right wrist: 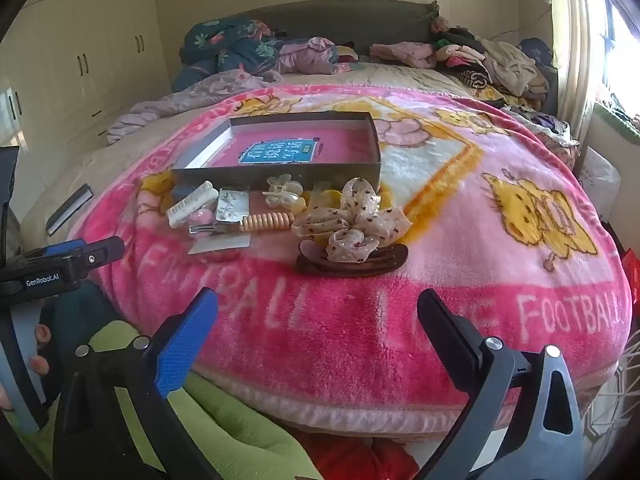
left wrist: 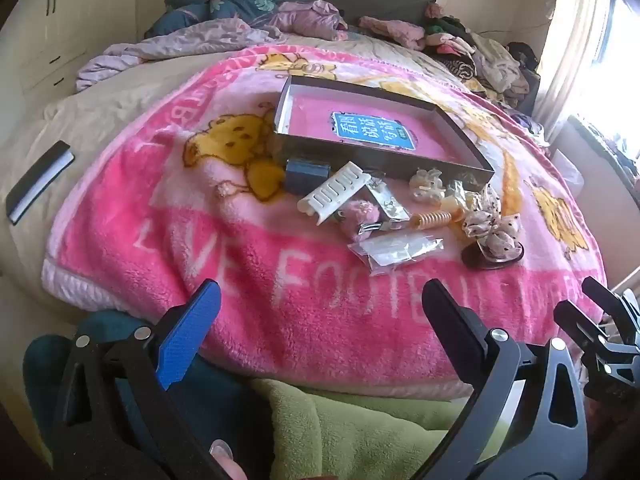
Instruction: Organize jewelry
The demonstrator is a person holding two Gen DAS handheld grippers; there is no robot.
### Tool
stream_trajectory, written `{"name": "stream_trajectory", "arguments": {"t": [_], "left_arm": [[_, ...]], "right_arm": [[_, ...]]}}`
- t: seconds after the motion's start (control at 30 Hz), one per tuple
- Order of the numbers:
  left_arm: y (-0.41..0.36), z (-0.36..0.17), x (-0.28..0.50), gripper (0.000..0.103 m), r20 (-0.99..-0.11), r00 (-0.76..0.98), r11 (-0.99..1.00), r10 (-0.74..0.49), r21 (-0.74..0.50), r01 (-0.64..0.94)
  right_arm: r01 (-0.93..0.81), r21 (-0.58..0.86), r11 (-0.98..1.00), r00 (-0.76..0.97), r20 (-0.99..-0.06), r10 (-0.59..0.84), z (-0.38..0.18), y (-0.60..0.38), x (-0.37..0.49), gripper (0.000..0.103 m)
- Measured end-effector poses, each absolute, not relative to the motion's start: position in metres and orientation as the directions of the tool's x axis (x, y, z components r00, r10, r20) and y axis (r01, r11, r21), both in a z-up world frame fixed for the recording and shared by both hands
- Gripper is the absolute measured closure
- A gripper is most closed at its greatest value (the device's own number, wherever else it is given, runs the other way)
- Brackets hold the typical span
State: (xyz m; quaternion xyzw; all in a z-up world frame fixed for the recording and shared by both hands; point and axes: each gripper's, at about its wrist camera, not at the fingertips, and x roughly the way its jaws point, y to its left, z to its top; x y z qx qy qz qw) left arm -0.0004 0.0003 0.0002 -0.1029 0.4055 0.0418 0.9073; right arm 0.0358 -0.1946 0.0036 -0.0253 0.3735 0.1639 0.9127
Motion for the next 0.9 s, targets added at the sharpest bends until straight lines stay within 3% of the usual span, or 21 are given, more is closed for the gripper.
{"name": "stream_trajectory", "arguments": {"t": [0.9], "left_arm": [[-0.001, 0.002, 0.001, 0.011, -0.748, 0.664, 0.979, 0.005, -0.133, -0.158]], "right_arm": [[-0.319, 0.078, 0.945, 0.667, -0.689, 0.282, 0.006, -0.193, 0.034, 0.006]]}}
